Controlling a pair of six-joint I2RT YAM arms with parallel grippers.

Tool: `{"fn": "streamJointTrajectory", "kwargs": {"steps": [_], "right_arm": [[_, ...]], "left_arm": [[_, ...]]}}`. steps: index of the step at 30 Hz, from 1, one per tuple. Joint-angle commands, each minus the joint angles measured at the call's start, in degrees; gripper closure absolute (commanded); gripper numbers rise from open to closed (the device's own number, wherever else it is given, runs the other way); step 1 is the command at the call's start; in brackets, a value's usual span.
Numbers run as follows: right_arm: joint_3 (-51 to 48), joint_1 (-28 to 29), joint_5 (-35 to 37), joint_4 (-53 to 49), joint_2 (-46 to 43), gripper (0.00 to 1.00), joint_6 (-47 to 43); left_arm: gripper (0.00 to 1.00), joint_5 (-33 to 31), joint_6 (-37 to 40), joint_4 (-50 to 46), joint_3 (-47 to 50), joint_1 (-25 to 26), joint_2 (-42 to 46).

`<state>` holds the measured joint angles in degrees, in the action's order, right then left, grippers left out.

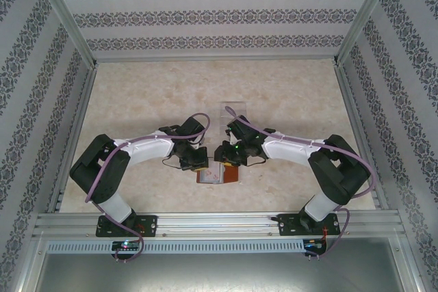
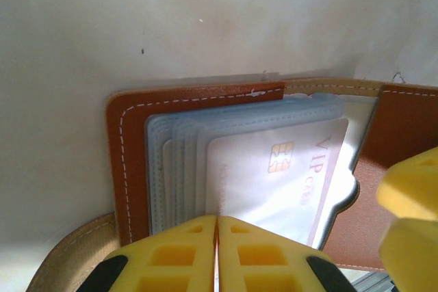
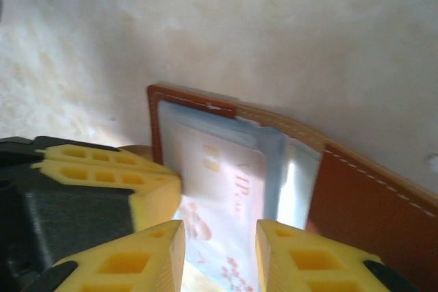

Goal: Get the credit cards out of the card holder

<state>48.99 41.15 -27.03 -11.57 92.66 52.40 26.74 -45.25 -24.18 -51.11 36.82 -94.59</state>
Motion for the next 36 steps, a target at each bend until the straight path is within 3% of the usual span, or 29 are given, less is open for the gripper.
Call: {"fn": "streamJointTrajectory", "kwargs": {"steps": [1,12,20,27,36], "right_arm": [[-0.1,0.9,-3.1,2.8,1.3,0.68,1.2],[-0.2,1.1,-3.1,3.0,5.2,0.68,0.8],[-0.3,1.1,1.9,-1.4,5.4,0.68,-0.9],[1.3,1.1,7.2,-8.1,3.5,0.68,-3.1],[0.7,0.7,6.6,-7.9,-1.5,0.68,-2.5]], "left_arm": [[0.91,-0.8,1.0,-0.4,1.2,0.7,-0.4],[0.91,-0.9,0.7,-0.2,1.5,0.7,-0.1],[0.91,-0.9,0.7,-0.6,1.4,0.7,0.0],[0.91,-1.0,1.0,-0.8,1.4,0.7,0.2],[0.9,-1.2,1.0,-1.4,0.9,0.7,0.8]]}}
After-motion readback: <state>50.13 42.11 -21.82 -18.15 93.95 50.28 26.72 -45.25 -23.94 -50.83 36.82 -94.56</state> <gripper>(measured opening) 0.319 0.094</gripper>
